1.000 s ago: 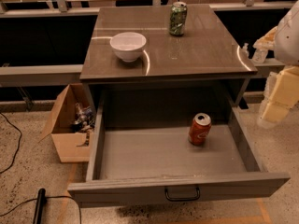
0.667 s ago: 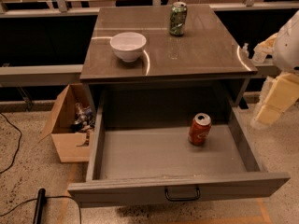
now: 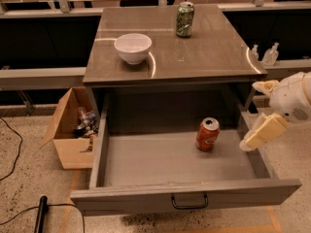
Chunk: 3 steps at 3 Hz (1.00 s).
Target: Pick coke can from top drawer and place on counter
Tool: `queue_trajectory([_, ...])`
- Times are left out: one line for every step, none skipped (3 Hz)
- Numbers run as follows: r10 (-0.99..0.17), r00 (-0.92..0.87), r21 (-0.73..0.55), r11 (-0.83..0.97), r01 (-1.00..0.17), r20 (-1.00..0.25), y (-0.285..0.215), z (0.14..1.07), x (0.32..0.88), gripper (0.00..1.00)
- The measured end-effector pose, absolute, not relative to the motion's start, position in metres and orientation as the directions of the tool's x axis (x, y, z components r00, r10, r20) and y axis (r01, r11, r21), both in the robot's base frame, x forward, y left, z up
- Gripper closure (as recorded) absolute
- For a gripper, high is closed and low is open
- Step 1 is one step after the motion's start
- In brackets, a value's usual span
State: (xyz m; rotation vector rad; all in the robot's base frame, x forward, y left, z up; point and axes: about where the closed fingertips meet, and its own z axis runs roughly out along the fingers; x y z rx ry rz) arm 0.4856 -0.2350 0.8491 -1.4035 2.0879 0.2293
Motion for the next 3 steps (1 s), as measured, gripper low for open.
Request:
queue_trajectory([-0.734,-0.181,-0.226,0.419,-0.88,-0.655,-0.24,0.811,0.517,0.0])
queue_trajectory([-0.732,-0.163,-0.241,0.413,-0.878,-0.661,-0.245,0.771,0.539,0.0])
queue_trajectory([-0.732,-0.164,-0.24,0.414,-0.878,-0.662,-0.246,0.763,0.542,0.0])
